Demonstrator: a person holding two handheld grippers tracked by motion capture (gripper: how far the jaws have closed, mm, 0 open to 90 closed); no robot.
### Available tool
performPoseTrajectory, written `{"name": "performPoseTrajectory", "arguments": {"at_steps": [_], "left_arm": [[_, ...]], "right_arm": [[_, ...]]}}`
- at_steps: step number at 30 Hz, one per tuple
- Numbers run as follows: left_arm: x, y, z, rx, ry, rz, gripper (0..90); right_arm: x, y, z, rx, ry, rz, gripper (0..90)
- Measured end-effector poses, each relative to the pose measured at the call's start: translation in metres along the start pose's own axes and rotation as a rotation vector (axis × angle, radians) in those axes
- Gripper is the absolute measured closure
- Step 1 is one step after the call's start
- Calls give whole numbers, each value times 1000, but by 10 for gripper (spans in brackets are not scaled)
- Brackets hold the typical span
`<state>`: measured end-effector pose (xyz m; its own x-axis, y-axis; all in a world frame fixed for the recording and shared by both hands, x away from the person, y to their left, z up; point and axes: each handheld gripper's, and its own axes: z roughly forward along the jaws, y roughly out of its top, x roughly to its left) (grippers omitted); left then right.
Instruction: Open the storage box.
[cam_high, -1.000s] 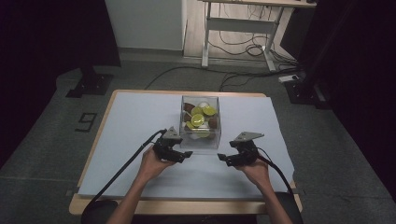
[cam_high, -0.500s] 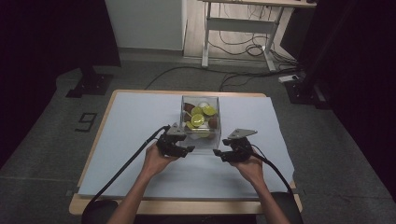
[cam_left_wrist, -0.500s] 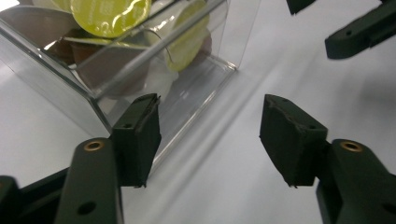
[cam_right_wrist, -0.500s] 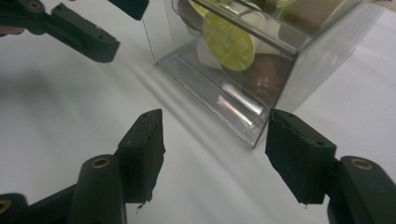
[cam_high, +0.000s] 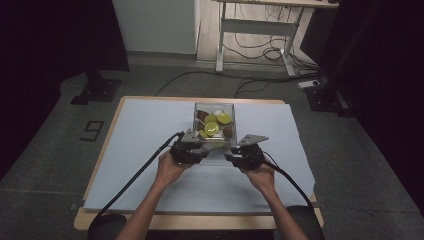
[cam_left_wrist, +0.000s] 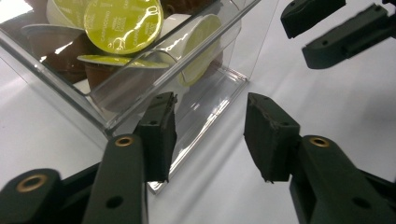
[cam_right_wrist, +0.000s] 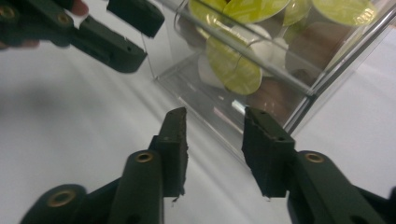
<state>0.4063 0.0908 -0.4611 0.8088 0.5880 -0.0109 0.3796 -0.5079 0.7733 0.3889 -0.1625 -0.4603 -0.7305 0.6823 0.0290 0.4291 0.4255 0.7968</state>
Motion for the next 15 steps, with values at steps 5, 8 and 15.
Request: {"name": "performPoseTrajectory", "arguments": {"at_steps": [5, 8, 15], "left_arm": [[2, 0, 2, -9, 7, -15, 585], [3, 0, 3, -10, 11, -21, 607], [4, 0, 5, -22, 15, -35, 664]], "right_arm": [[1, 4, 5, -5, -15, -3, 684], [2, 6, 9, -9, -29, -5, 717], [1, 8, 13, -26, -58, 17, 774]]}}
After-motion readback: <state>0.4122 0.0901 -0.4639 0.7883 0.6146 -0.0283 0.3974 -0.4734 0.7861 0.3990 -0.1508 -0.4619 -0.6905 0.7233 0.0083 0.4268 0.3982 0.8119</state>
